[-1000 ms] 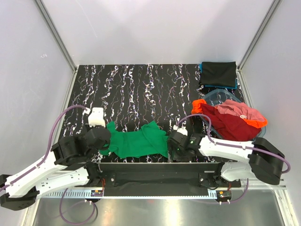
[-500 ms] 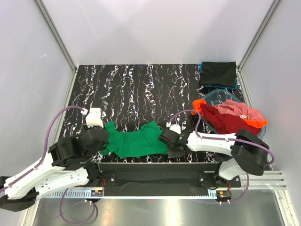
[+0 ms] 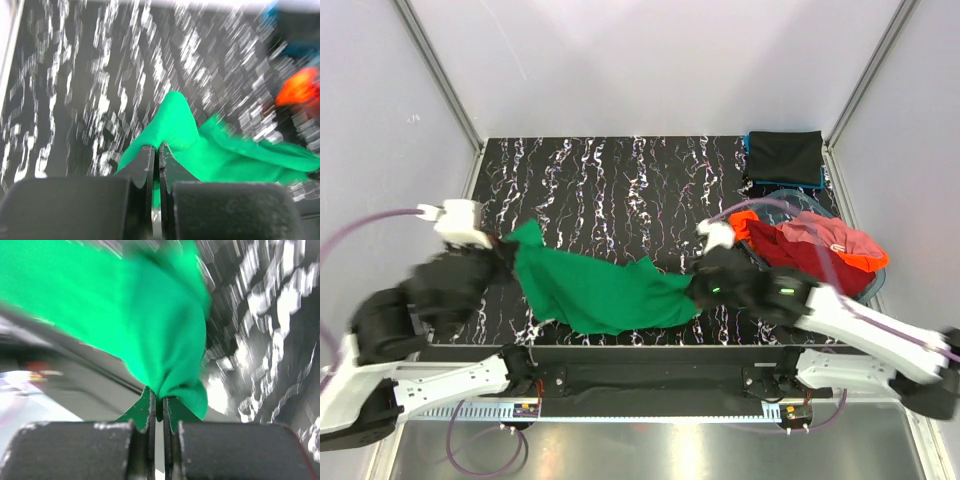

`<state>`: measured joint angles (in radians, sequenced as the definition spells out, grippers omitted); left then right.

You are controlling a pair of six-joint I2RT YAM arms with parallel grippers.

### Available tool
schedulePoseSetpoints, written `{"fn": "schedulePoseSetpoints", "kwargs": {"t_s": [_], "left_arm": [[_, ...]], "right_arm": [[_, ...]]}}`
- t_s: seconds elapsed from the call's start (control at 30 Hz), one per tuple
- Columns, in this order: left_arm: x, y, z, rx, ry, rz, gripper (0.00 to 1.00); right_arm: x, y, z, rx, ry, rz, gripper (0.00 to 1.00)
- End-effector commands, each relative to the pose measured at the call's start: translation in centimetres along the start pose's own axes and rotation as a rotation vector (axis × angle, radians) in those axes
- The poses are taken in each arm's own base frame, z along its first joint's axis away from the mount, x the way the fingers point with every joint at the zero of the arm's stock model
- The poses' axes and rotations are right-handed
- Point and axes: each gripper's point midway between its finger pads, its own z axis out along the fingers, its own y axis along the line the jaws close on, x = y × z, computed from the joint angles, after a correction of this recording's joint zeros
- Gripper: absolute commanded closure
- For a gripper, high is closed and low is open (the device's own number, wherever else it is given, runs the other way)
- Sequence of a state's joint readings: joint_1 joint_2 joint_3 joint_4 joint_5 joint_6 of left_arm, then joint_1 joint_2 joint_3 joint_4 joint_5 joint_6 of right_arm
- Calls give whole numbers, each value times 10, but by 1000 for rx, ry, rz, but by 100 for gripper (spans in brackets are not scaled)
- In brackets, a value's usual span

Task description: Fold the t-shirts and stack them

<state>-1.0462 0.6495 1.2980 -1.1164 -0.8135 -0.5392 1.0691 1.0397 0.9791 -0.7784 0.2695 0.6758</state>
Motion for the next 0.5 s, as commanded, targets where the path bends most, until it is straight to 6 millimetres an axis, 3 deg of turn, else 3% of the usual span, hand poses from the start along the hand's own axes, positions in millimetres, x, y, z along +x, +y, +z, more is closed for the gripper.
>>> {"fn": "schedulePoseSetpoints", "kwargs": {"t_s": [0.0,0.07,0.1,0.17,0.2,0.27,0.37,0.47], "left_arm": [[-85,5,-38,96,-206,-23,100],[-111,-3,-53,187,-272,14,100],[-128,-3,-65,223,-318,3,100],[-154,-8,-86,318,-396,24,100],[-162,-12,-92,349,-416,35,100],[-176,-20,-107,433,-472,65,100],[-202,-18,-135,500,-567,66,100],[-216,-11,-158,538,-652,62,100]], "right_arm": [[-66,19,-90,-188,-246,-122,100],[-82,21,-119,-228,-316,-178,100],[-94,23,-144,-264,-373,-188,100],[-105,21,-165,-281,-426,-242,100],[-114,22,-183,-302,-465,-248,100],[-122,23,-200,-321,-506,-279,100],[-141,17,-237,-338,-610,-253,100],[-154,1,-296,-403,-774,-187,100]]}}
